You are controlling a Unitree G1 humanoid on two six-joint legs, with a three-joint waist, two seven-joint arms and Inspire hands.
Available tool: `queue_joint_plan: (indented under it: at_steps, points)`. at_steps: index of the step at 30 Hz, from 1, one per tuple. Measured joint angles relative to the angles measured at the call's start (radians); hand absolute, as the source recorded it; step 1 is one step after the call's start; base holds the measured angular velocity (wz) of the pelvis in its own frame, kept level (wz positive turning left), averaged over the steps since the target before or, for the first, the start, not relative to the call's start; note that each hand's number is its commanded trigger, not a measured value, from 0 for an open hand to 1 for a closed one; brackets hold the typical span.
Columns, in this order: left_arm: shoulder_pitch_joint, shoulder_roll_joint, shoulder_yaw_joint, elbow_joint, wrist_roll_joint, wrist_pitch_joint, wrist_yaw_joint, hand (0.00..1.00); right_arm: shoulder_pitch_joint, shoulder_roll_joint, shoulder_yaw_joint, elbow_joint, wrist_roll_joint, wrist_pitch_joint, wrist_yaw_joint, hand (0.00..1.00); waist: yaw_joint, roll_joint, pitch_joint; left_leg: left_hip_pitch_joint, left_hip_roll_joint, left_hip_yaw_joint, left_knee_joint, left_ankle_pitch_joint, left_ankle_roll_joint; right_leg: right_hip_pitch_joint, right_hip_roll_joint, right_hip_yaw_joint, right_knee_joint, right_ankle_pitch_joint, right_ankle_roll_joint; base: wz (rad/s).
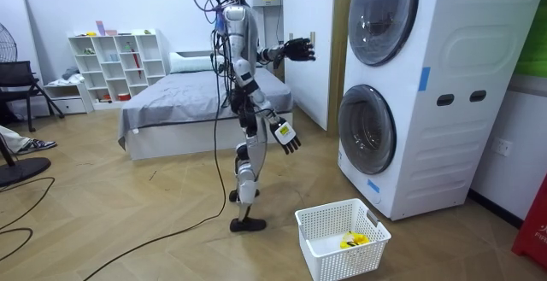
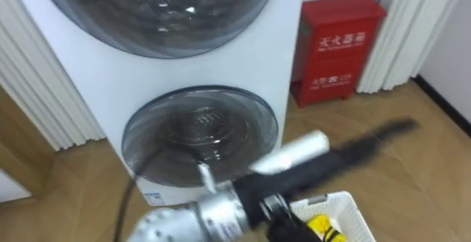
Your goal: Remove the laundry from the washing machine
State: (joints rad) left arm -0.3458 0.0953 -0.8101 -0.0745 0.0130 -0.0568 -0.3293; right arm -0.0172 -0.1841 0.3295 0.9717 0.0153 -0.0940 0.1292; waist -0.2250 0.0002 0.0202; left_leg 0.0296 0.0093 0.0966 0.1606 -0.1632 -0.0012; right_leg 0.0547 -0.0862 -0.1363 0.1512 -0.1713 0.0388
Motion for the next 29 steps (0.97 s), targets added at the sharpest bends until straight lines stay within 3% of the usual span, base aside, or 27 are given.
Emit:
queue_joint_plan:
  at_steps: [3, 6, 8, 9, 12, 14, 15, 16, 17, 19, 20, 24, 29]
  points:
    - [0.022, 0.02, 0.006, 0.112, 0.005, 0.001, -0.005, 0.0, 0.007, -0.005, -0.005, -0.008, 0.025, 0.008, -0.007, 0.0, -0.011, -0.009, 0.0059, 0.004, 0.004, 0.015, 0.001, 0.0, 0.0, -0.004, 0.002, 0.006, 0.007, 0.0, 0.0, -0.07]
    - [0.075, 0.047, 0.064, 0.258, 0.029, -0.01, -0.001, 0.0, 0.03, -0.004, -0.061, -0.004, 0.033, 0.008, -0.005, 0.0, -0.003, -0.019, 0.011, 0.008, 0.004, 0.021, 0.0, 0.0, 0.0, -0.004, 0.005, 0.012, 0.005, 0.0, -0.001, -0.04]
    - [0.152, 0.072, 0.134, 0.318, 0.061, -0.012, 0.031, 0.0, 0.056, -0.002, -0.105, -0.01, 0.033, 0.008, -0.004, 0.0, 0.018, -0.025, 0.0084, 0.011, 0.005, 0.032, 0.001, 0.0, 0.0, -0.007, 0.006, 0.023, 0.004, 0.0, -0.001, -0.15]
    - [0.198, 0.085, 0.189, 0.365, 0.09, -0.018, 0.048, 0.0, 0.075, -0.003, -0.123, -0.01, 0.037, 0.008, -0.004, 0.0, 0.035, -0.028, 0.0024, 0.011, 0.007, 0.039, 0.002, 0.0, 0.0, -0.009, 0.007, 0.025, 0.003, 0.001, -0.001, -0.12]
    - [0.299, 0.108, 0.367, 0.545, 0.137, -0.038, 0.146, 0.0, 0.109, 0.005, -0.157, -0.008, 0.048, 0.008, 0.002, 0.0, 0.088, -0.052, -0.0049, 0.012, 0.013, 0.038, 0.002, 0.0, 0.0, -0.005, 0.013, 0.028, 0.001, 0.003, -0.004, -0.07]
    - [0.377, 0.111, 0.509, 0.715, 0.179, -0.045, 0.223, 0.0, 0.138, 0.005, -0.172, -0.003, 0.11, 0.006, 0.006, 0.0, 0.133, -0.064, -0.0168, 0.021, 0.018, 0.038, 0.002, -0.005, -0.007, 0.0, 0.018, 0.019, -0.001, 0.003, -0.005, -0.04]
    - [0.391, 0.112, 0.538, 0.766, 0.179, -0.051, 0.244, 0.0, 0.143, 0.005, -0.179, 0.001, 0.127, 0.005, 0.005, 0.0, 0.147, -0.061, -0.0174, 0.025, 0.02, 0.038, 0.002, -0.008, -0.012, 0.003, 0.02, 0.018, -0.001, 0.003, -0.005, -0.07]
    - [0.421, 0.116, 0.611, 0.876, 0.177, -0.065, 0.287, 0.0, 0.141, 0.013, -0.204, 0.035, 0.157, 0.001, 0.007, 0.0, 0.165, -0.056, -0.016, 0.035, 0.022, 0.032, 0.002, -0.012, -0.017, 0.015, 0.021, 0.002, -0.002, 0.003, -0.005, -0.06]
    - [0.468, 0.121, 0.68, 0.946, 0.174, -0.067, 0.327, 0.0, 0.143, 0.018, -0.229, 0.065, 0.182, 0.0, 0.01, 0.0, 0.173, -0.049, -0.0189, 0.039, 0.025, 0.031, 0.002, -0.016, -0.02, 0.018, 0.022, -0.02, -0.002, 0.003, -0.005, 0.0]
    - [0.516, 0.123, 0.783, 1.058, 0.173, -0.077, 0.381, 0.0, 0.159, 0.027, -0.287, 0.089, 0.207, 0.0, 0.018, 0.0, 0.182, -0.037, -0.0132, 0.053, 0.026, 0.031, -0.005, -0.019, -0.022, 0.031, 0.022, -0.038, -0.004, 0.003, -0.005, 0.1]
    - [0.547, 0.127, 0.837, 1.126, 0.175, -0.077, 0.422, 0.0, 0.166, 0.033, -0.306, 0.113, 0.23, 0.0, 0.017, 0.0, 0.191, -0.028, -0.0153, 0.063, 0.027, 0.035, -0.016, -0.02, -0.023, 0.038, 0.024, -0.041, -0.008, 0.003, -0.005, 0.08]
    - [0.618, 0.116, 0.923, 1.26, 0.238, -0.047, 0.497, 0.0, 0.183, 0.037, -0.315, 0.164, 0.254, 0.003, 0.025, 0.0, 0.234, -0.005, -0.0169, 0.089, 0.03, 0.042, -0.031, -0.03, -0.023, 0.055, 0.028, -0.03, -0.017, 0.003, -0.005, -0.1]
    - [0.631, 0.045, 0.94, 1.295, 0.254, 0.012, 0.497, 0.0, 0.178, 0.049, -0.312, 0.205, 0.273, 0.005, 0.022, 0.0, 0.255, 0.002, -0.0115, 0.088, 0.03, 0.037, -0.023, -0.039, -0.019, 0.061, 0.028, -0.028, -0.018, 0.001, -0.005, 0.0]
